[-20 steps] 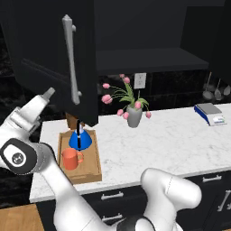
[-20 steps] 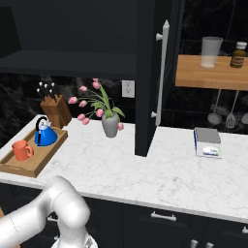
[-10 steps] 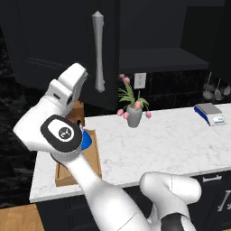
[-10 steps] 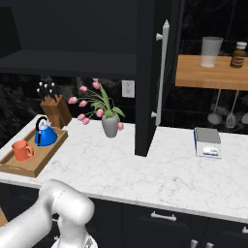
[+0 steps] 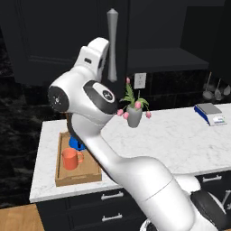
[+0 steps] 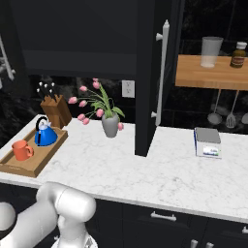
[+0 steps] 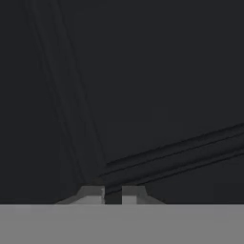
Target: Pick the kettle from the counter and place it on the tray. Then pick the mug from the cabinet and place it on the tray. Then close the cabinet doors.
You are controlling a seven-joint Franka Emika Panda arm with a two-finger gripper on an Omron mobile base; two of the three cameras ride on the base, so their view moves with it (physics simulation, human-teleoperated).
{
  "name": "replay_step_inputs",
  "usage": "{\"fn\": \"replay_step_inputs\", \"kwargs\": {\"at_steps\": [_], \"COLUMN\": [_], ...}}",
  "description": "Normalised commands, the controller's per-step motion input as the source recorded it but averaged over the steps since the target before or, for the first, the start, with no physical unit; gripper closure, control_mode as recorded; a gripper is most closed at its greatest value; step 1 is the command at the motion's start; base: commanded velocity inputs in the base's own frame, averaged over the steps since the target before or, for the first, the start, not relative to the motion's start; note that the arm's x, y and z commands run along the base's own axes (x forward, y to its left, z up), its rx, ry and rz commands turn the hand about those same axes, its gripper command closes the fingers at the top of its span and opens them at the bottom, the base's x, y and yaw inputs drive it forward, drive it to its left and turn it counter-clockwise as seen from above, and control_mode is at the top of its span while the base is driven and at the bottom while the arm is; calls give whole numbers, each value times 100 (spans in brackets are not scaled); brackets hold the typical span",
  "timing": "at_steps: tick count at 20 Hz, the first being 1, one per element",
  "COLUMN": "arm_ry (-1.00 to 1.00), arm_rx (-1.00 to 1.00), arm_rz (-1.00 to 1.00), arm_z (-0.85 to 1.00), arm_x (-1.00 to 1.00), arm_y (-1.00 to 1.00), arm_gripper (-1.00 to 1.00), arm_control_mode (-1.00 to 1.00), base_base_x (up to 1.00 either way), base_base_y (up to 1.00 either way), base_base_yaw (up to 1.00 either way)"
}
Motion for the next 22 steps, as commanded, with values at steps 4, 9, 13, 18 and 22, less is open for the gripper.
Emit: {"fn": "replay_step_inputs", "kwargs": {"at_steps": [4, 9, 13, 18, 22], "arm_ry": [39, 23, 4, -14, -1], "arm_rx": [1, 0, -7, -12, -1], "arm_rz": [24, 37, 29, 25, 16], "arm_z": [0, -11, -14, -8, 2], "arm_x": [88, 79, 57, 8, 43], "arm_y": [-81, -15, 19, 51, 26], "arm_gripper": [100, 100, 100, 100, 100], "arm_control_mode": [-100, -100, -100, -100, -100], "base_base_x": [0, 0, 0, 0, 0], "base_base_y": [0, 0, 0, 0, 0], "base_base_yaw": [0, 0, 0, 0, 0]}}
